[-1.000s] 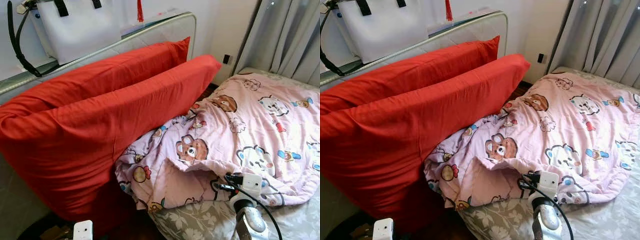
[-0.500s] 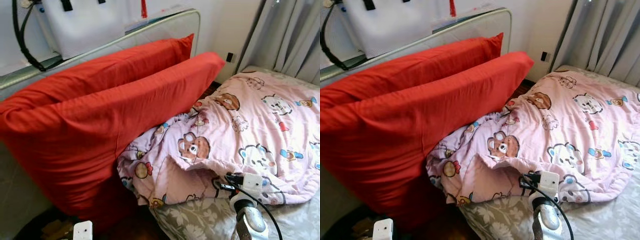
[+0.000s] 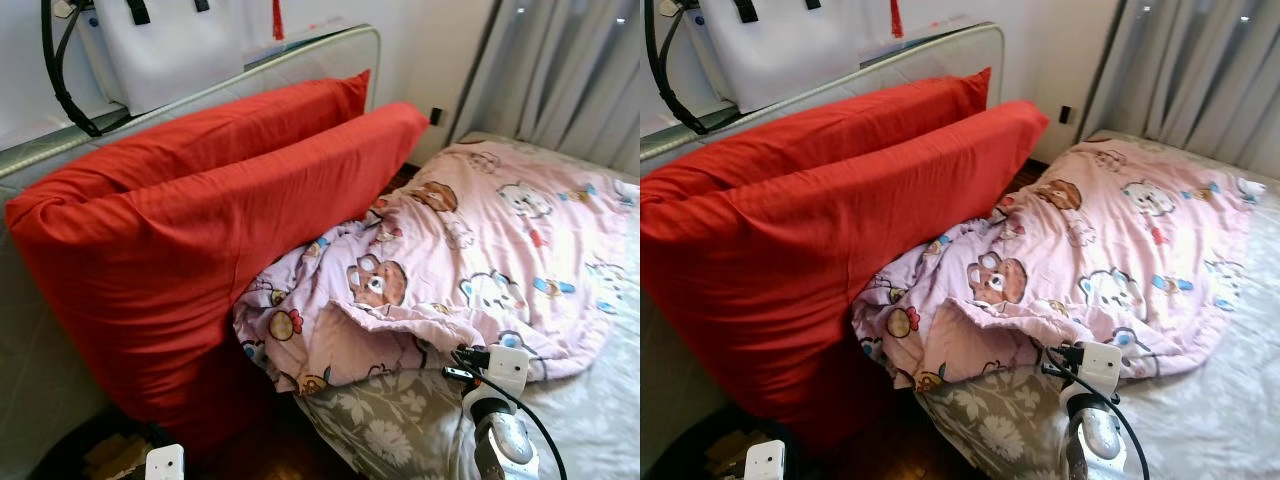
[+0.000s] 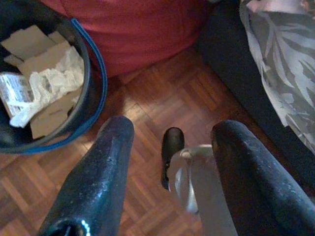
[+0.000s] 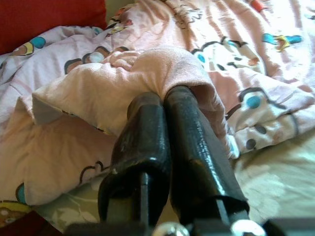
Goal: Clean up the room
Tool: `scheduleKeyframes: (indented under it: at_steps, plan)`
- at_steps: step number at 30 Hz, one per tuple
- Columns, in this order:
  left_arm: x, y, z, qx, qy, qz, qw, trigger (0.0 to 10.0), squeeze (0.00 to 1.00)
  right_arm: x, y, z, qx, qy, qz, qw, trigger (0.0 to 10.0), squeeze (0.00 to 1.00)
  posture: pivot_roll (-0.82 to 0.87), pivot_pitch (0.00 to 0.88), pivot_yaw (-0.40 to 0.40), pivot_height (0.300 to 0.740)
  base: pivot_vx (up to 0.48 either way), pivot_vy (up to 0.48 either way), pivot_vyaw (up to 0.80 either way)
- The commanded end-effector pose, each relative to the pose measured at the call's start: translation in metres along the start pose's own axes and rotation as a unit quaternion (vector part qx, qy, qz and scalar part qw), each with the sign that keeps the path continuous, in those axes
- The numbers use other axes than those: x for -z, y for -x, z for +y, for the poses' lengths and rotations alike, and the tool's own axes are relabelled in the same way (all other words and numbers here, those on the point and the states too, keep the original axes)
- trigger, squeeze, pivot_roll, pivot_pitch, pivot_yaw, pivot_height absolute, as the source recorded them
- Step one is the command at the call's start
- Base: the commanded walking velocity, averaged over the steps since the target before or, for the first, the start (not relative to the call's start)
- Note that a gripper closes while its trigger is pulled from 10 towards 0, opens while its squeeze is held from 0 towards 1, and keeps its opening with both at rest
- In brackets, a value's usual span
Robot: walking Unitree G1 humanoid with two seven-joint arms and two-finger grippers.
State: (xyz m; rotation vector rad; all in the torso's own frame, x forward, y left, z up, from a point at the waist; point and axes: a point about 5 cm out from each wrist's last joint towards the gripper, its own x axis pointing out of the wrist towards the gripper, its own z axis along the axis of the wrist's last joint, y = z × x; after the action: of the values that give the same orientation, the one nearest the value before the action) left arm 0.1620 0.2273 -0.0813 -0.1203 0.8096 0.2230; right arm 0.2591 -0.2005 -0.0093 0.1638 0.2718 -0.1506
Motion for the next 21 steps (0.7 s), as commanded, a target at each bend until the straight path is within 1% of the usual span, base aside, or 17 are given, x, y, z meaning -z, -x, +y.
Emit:
scheduleKeyframes:
  at_steps: [1, 5, 13, 21]
  plan:
    - [0.007, 0.002, 0.0, -0.002, -0.005, 0.016, 1.0, 10.0, 0.0, -0.011, -0.004, -0.003, 0.008, 0.009, -0.024, 1.0, 10.0, 0.0, 0.03, 0.0, -0.002, 0.74, -0.247, 0.0, 0.0]
    - [0.007, 0.002, 0.001, -0.002, -0.004, 0.016, 1.0, 10.0, 0.0, -0.019, -0.007, -0.005, 0.02, 0.025, -0.043, 0.999, 10.0, 0.0, 0.03, 0.0, 0.0, 0.74, -0.244, 0.0, 0.0]
    - [0.007, 0.002, 0.001, -0.001, -0.005, 0.016, 1.0, 10.0, 0.0, -0.029, -0.011, -0.004, 0.021, 0.031, -0.063, 0.997, 10.0, 0.0, 0.03, 0.0, 0.0, 0.74, -0.245, 0.0, 0.0]
    - [0.006, 0.001, 0.0, -0.002, -0.005, 0.014, 1.0, 10.0, 0.0, -0.035, -0.013, 0.002, 0.013, 0.042, -0.079, 0.996, 10.0, 0.0, 0.03, 0.0, -0.002, 0.74, -0.243, 0.0, 0.0]
